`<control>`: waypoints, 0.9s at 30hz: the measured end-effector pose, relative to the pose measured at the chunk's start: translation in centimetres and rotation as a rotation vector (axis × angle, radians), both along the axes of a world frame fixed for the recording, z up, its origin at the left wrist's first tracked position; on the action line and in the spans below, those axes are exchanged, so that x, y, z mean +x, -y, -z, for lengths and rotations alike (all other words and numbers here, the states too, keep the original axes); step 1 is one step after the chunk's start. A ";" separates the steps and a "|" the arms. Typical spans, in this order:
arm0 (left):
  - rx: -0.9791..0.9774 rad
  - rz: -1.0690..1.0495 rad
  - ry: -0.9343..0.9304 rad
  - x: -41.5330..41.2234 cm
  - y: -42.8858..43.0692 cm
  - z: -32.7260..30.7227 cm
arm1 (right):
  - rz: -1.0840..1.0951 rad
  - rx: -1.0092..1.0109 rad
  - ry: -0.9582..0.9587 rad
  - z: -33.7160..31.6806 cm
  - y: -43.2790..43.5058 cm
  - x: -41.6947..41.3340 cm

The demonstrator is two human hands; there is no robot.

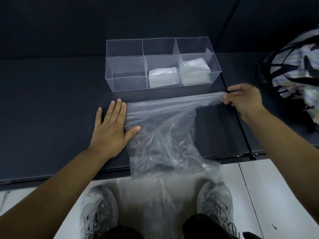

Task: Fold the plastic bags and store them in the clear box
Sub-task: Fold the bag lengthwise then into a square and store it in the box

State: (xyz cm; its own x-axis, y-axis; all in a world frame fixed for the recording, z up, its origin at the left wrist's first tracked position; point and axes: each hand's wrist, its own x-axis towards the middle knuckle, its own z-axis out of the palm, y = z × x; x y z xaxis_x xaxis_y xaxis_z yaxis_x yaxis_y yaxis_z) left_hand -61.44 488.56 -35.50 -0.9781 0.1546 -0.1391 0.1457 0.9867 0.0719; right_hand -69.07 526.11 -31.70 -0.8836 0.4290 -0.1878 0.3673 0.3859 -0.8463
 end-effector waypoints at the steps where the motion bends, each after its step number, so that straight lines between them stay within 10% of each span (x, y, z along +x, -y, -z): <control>1: -0.003 -0.016 0.000 -0.3 0.0 -0.1 | 0.032 0.030 -0.015 0.2 -0.3 -0.4; 4: 0.056 -0.043 -0.008 -0.3 -0.4 -0.8 | 0.069 0.167 -0.063 -0.4 -0.5 -0.1; 9: 0.718 -0.238 -0.127 4.4 -0.8 -2.8 | -0.278 -0.029 0.026 -4.0 1.4 7.5; 14: 1.204 -0.586 0.540 10.8 -2.8 -4.5 | -0.677 -0.140 0.213 -6.2 2.8 16.7; 27: 1.290 -0.798 0.620 8.7 -3.7 -4.1 | -0.619 -0.081 0.118 -3.5 3.2 15.9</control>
